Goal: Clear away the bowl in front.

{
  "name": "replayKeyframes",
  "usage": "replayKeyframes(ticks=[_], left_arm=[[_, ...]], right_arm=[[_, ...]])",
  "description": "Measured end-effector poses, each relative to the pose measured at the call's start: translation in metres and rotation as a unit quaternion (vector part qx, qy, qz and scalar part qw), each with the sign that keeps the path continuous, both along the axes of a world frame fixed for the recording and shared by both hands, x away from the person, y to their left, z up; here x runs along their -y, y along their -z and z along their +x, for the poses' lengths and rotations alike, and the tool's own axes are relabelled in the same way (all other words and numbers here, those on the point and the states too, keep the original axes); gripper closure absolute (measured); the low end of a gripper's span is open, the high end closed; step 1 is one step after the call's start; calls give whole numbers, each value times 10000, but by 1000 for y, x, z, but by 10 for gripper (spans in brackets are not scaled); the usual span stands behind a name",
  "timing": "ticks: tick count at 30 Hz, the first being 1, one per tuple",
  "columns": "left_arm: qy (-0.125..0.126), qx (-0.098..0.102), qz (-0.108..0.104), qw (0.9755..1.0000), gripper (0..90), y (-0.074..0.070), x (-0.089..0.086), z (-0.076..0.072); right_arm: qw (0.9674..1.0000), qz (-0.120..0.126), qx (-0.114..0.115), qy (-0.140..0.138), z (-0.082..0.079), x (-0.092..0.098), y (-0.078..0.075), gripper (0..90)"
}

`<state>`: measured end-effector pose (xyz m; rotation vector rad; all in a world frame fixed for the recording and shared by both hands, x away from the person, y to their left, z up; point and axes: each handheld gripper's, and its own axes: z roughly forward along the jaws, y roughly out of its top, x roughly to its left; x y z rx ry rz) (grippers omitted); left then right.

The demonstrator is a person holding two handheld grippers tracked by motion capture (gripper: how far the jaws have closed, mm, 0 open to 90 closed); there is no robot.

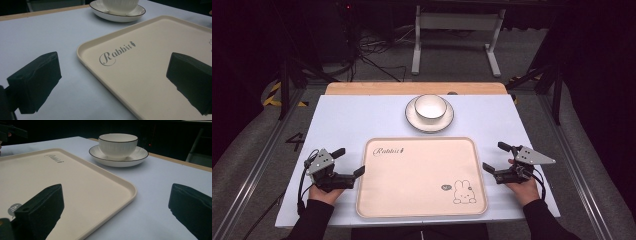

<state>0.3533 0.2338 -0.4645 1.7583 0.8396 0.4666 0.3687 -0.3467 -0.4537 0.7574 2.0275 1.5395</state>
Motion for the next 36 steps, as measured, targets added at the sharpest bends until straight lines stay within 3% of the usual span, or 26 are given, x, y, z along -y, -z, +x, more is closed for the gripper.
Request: replayKeyframes(ticks=[9,15,18,22,36], left_arm=[[-86,-37,52,9999,2,-3,0,4],[-114,143,10,9998,2,-12,2,8],[-90,161,-157,9997,2,-21,0,7],[-86,328,-223,9992,2,-30,-2,4],[-24,583,-632,9963,6,-54,-2,-6]], right_arm=[[10000,0,-21,-6,0,0,0,10],[10000,-19,-5,-7,0,0,0,10],[10000,4,-4,-1,0,0,0,10],[10000,-17,0,-4,0,0,0,10],[10000,14,9,-9,0,0,0,10]])
